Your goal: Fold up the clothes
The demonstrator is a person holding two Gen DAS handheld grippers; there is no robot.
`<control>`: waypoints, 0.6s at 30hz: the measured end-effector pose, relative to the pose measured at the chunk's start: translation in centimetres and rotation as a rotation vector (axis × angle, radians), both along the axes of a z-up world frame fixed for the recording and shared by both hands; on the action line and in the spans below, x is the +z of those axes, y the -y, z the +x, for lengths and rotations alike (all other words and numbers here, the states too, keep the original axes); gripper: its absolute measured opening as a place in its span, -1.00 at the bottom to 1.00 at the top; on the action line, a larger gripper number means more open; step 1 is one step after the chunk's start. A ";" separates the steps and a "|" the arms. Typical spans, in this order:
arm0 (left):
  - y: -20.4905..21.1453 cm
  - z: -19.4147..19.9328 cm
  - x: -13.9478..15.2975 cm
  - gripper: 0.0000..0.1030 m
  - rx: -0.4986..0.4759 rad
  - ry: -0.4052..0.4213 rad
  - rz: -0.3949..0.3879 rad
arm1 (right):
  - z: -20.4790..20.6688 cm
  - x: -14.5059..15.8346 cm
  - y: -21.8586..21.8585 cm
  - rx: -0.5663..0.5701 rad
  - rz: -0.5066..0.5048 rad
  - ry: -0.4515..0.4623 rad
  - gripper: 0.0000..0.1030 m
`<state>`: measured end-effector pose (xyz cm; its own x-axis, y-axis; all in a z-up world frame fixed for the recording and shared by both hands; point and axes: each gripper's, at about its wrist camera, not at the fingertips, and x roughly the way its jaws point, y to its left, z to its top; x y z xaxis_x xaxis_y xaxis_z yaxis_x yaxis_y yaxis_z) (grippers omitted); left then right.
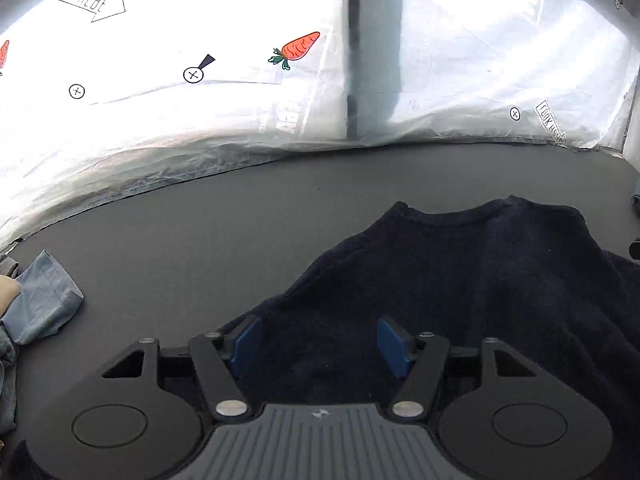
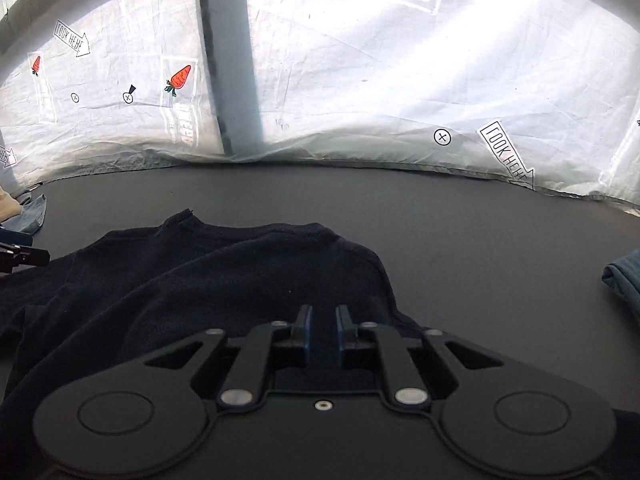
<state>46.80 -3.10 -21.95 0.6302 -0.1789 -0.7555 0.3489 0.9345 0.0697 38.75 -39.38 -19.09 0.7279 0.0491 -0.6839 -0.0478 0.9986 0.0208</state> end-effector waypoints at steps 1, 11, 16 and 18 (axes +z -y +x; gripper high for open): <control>0.4 1.4 -0.6 0.33 -0.025 0.003 0.011 | 1.3 -0.4 -0.2 0.004 -0.024 -0.003 -0.76; 1.9 9.1 -5.9 0.40 -0.131 -0.108 -0.076 | 10.7 -4.9 -1.8 0.123 -0.223 -0.063 -0.10; 1.4 8.7 -6.9 0.39 -0.144 -0.170 -0.094 | 13.3 -7.1 -0.5 0.133 -0.178 -0.128 -0.04; 1.3 8.2 -6.7 -0.06 -0.091 -0.153 -0.072 | 13.4 -7.5 0.1 0.139 -0.102 -0.151 -0.12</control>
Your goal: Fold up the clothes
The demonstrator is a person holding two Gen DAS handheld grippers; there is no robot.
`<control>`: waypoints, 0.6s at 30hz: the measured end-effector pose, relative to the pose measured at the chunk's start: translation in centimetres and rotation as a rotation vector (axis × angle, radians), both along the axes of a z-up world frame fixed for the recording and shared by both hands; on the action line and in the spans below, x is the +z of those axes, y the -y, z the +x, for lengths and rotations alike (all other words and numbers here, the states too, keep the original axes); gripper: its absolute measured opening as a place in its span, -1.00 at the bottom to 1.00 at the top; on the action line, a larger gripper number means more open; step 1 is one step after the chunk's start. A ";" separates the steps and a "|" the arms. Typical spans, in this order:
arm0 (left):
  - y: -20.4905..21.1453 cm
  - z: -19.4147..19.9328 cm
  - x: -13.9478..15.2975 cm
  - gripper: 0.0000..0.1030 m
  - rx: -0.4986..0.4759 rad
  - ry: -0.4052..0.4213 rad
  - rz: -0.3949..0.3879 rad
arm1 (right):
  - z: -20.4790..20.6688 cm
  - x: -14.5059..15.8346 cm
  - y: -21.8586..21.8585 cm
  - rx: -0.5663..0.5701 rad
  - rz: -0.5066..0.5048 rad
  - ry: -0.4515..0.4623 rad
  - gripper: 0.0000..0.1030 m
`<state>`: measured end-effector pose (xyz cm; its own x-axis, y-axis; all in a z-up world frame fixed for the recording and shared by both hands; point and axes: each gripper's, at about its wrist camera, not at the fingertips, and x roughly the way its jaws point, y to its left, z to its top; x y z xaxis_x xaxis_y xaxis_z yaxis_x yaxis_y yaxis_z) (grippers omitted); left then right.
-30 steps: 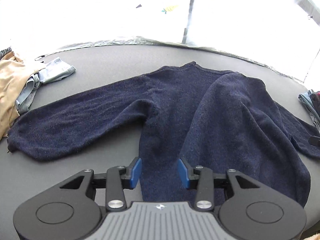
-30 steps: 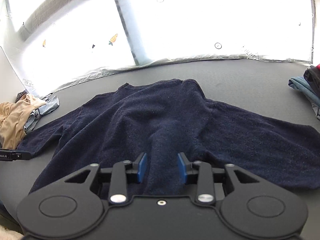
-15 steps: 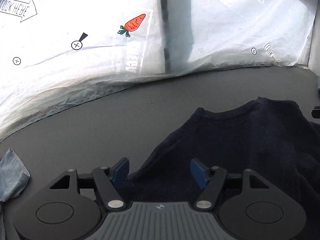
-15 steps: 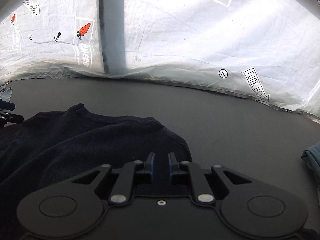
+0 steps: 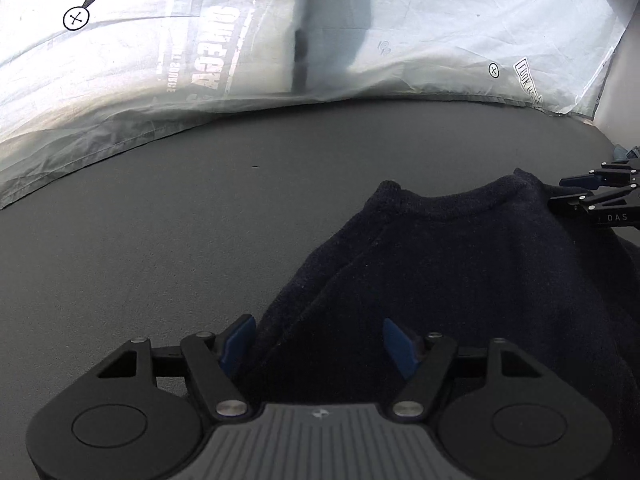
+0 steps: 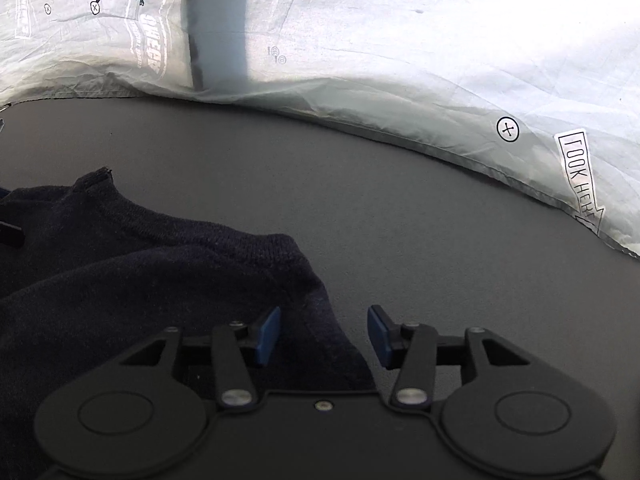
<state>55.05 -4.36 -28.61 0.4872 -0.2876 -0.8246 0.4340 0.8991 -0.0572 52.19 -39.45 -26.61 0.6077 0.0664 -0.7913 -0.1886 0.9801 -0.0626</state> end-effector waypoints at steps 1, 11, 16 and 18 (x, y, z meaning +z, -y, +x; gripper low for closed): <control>-0.1 -0.2 0.1 -0.19 0.031 0.010 0.014 | -0.2 -0.1 0.1 0.008 0.035 -0.008 -0.38; -0.4 -1.3 2.7 -0.86 0.233 0.282 0.248 | 0.2 1.3 -2.3 -0.023 0.011 0.181 -0.89; -1.7 2.6 2.1 -0.86 0.317 0.312 0.240 | 4.6 2.3 -5.5 -0.023 -0.039 0.281 -0.89; -2.6 4.6 0.2 -0.78 0.373 0.234 0.206 | 6.6 1.0 -6.8 -0.043 -0.047 0.259 -0.87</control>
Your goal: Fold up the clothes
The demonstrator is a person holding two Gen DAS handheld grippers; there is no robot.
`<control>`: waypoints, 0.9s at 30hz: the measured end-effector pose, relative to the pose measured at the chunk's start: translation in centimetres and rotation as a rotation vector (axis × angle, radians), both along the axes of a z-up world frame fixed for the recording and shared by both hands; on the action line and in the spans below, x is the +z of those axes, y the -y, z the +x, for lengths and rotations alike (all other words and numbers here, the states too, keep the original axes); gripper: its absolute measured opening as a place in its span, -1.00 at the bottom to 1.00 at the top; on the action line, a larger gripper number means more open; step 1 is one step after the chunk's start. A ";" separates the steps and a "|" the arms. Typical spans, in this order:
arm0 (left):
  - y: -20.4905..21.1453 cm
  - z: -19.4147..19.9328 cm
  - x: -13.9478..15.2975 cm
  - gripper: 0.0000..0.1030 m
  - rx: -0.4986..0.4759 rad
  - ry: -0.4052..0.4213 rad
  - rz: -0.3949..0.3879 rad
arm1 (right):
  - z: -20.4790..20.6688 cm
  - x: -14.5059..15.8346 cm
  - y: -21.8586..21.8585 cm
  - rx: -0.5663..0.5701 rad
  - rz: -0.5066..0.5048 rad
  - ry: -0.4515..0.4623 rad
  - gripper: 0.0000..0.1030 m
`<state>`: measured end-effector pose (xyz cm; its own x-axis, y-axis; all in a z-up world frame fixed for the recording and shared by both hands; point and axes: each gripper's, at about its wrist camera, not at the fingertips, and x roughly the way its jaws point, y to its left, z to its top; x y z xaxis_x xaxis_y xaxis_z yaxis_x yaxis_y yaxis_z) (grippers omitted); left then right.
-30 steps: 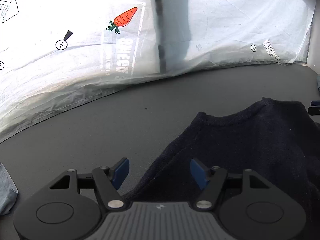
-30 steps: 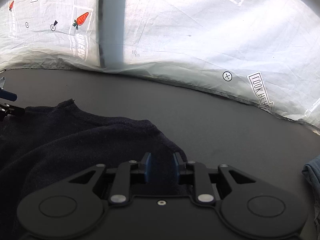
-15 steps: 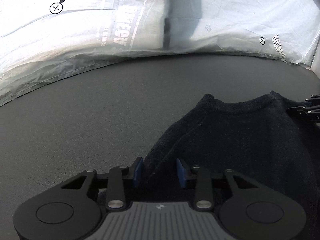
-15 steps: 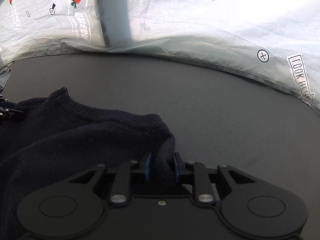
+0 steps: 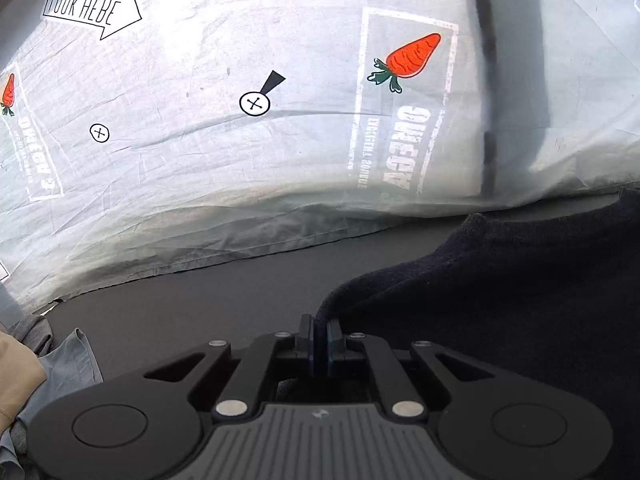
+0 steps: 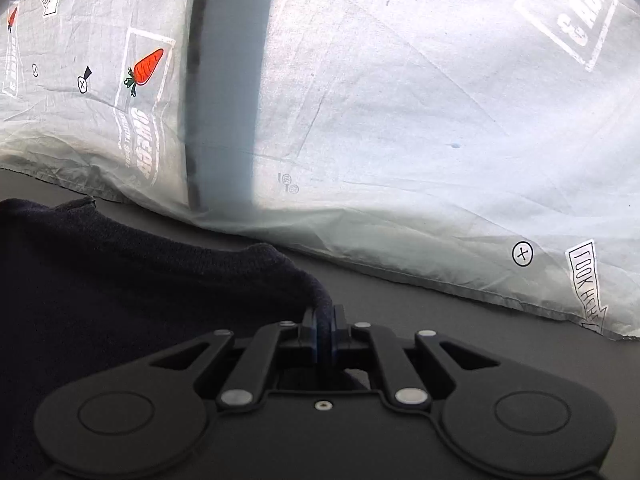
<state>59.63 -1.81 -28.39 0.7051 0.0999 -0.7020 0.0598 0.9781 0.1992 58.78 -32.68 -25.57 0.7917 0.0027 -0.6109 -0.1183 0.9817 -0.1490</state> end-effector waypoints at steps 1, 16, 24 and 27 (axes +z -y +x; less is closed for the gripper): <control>-0.4 0.7 -1.0 -0.76 0.025 -0.031 -0.022 | 1.0 -1.1 -0.4 -0.004 -0.008 -0.045 -0.85; -4.5 -12.7 3.8 0.24 0.137 -0.008 -0.226 | -13.1 1.6 4.7 -0.216 0.219 -0.094 0.04; -6.1 -29.1 1.5 0.28 0.217 -0.234 -0.236 | -30.3 1.3 7.2 -0.281 0.416 -0.186 0.04; -6.7 -34.1 1.1 0.29 0.256 -0.260 -0.249 | -35.2 0.9 8.2 -0.259 0.482 -0.205 0.06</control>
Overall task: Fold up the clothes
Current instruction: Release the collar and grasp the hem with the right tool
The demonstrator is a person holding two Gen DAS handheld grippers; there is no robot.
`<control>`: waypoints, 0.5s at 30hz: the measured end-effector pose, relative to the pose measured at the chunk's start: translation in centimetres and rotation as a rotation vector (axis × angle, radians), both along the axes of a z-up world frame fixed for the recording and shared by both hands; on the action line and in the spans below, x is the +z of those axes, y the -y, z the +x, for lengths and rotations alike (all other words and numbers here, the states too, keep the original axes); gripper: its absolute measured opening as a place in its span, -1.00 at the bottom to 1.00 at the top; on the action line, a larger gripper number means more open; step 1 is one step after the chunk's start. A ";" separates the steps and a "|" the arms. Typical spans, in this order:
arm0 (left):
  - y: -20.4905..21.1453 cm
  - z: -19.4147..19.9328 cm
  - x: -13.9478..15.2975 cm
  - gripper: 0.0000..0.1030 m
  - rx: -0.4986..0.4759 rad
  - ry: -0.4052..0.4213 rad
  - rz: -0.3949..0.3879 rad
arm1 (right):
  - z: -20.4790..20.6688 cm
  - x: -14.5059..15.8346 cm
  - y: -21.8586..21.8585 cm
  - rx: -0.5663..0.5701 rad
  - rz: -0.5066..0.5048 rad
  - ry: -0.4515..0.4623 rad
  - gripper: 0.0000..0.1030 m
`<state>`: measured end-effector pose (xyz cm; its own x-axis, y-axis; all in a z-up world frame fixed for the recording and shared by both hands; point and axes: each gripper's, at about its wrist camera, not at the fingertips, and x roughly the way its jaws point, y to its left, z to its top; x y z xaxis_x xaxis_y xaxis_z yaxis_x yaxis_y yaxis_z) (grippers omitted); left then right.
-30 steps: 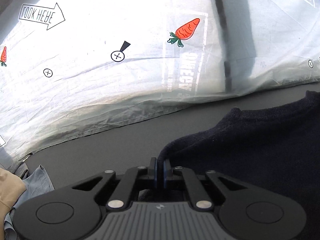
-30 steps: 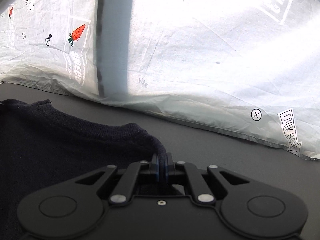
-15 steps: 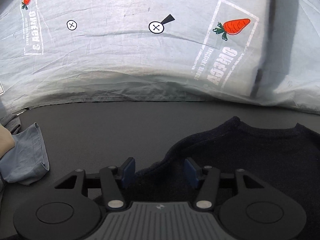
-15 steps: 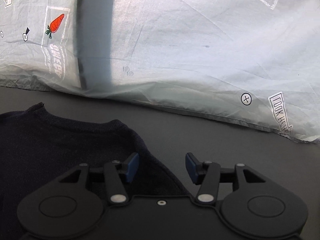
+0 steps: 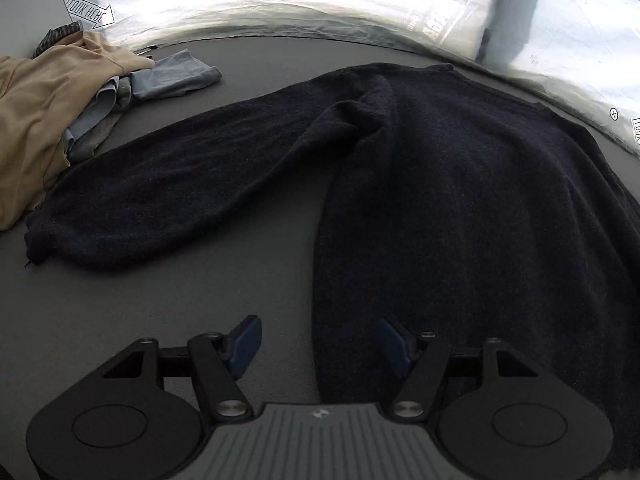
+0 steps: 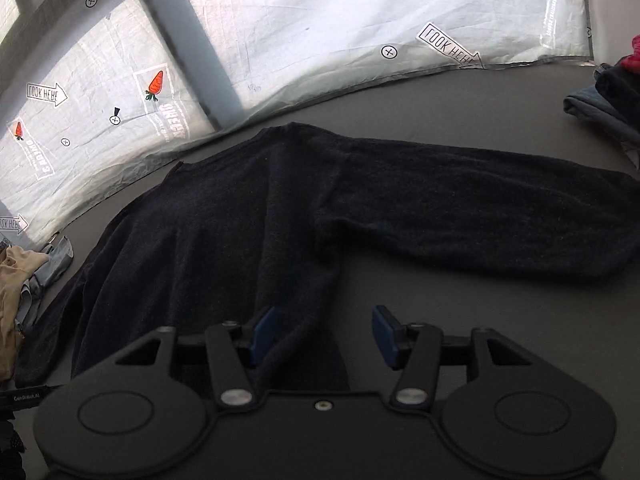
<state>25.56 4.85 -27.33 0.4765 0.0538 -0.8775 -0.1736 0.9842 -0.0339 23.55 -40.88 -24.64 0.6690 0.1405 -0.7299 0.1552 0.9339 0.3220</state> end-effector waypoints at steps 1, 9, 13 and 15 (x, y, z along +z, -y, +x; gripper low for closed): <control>-0.4 -1.1 -0.1 0.30 0.021 -0.003 -0.052 | -1.5 -0.3 0.1 0.018 0.011 -0.005 0.08; -1.8 -4.4 -1.7 0.33 0.086 -0.004 -0.305 | -4.8 -2.6 -3.2 0.172 -0.156 -0.046 0.20; -0.5 -4.9 -1.3 0.16 0.039 0.016 -0.313 | -4.7 -4.2 -3.0 0.162 -0.119 -0.056 -0.25; 0.0 -5.1 -1.5 -0.25 0.012 0.024 -0.330 | -4.7 -4.4 -2.4 0.130 -0.041 -0.057 -0.53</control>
